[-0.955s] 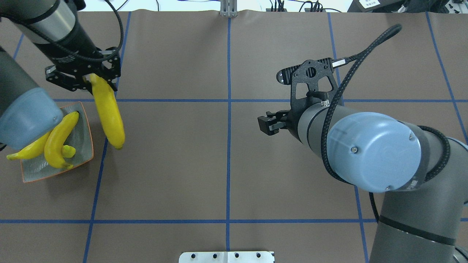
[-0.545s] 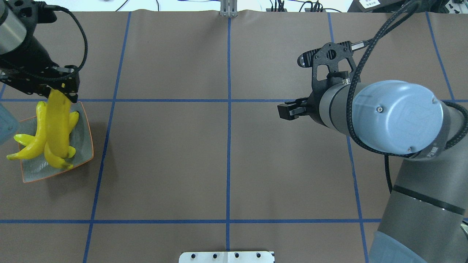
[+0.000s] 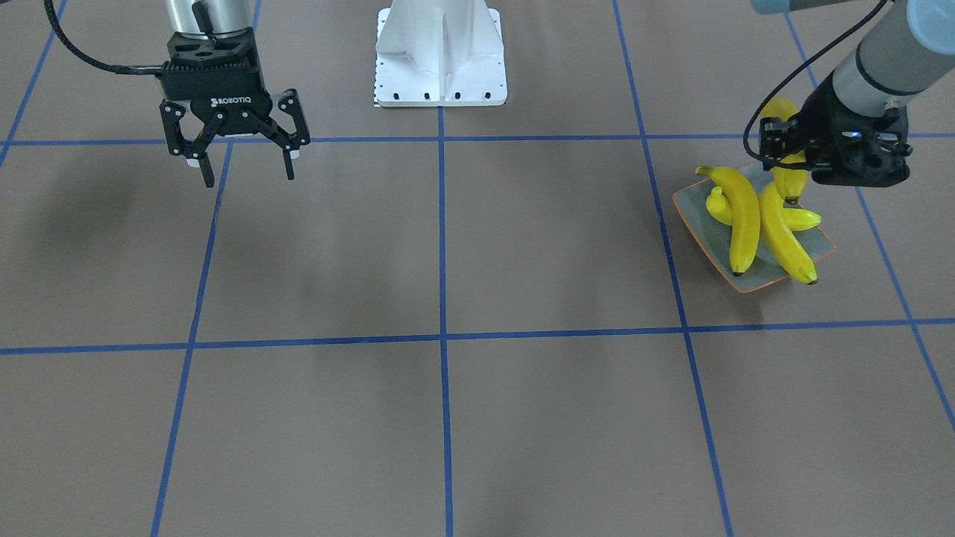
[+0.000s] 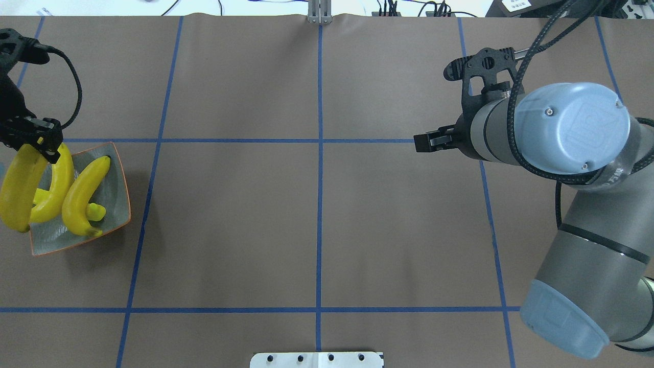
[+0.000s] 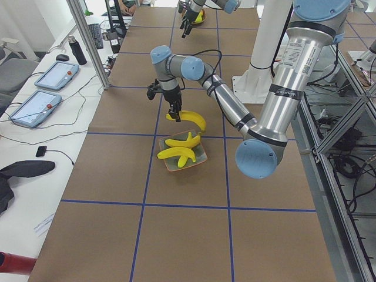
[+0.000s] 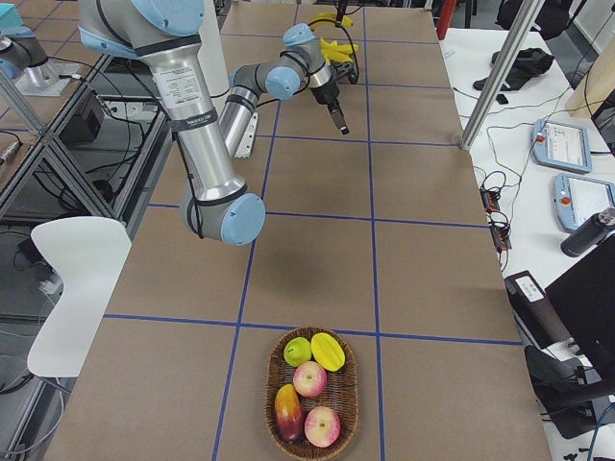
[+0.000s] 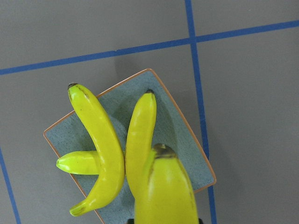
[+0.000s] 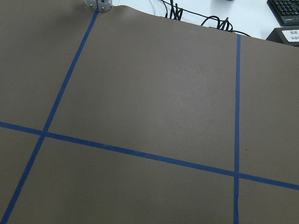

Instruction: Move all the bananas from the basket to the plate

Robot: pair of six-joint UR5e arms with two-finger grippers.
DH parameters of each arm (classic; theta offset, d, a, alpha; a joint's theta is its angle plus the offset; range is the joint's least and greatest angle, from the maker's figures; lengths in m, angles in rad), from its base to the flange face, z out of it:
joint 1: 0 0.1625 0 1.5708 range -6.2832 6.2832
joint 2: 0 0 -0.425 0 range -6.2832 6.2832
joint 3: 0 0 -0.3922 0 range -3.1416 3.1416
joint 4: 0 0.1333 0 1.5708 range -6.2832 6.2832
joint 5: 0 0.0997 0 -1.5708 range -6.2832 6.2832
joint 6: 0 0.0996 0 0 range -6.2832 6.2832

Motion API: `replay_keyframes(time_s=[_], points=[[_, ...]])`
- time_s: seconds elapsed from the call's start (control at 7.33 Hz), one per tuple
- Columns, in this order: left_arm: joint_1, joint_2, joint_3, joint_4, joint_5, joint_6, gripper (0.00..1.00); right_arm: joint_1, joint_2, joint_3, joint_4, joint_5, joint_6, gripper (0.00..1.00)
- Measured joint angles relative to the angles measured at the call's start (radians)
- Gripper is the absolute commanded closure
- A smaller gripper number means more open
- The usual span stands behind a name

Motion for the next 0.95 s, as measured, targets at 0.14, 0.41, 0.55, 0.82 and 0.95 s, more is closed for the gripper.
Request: replay_keyframes(time_s=[0.14,0.41,0.55,0.82,0.95], points=[[0.001,-0.005,0.055,-0.002,-0.042,0.001,1.00,0.024,-0.001,-0.012,0.000,0.044,0.000,0.00],[0.002,-0.014,0.143,-0.011,-0.075,0.006,1.00,0.075,-0.001,-0.039,0.001,0.130,-0.001,0.00],[0.002,-0.017,0.172,-0.019,-0.076,0.020,1.00,0.084,-0.001,-0.047,0.001,0.143,-0.001,0.00],[0.003,-0.019,0.235,-0.058,-0.076,0.061,1.00,0.094,0.000,-0.051,0.000,0.151,-0.002,0.00],[0.003,-0.020,0.273,-0.101,-0.076,0.067,1.00,0.097,-0.001,-0.051,0.000,0.152,-0.002,0.00]])
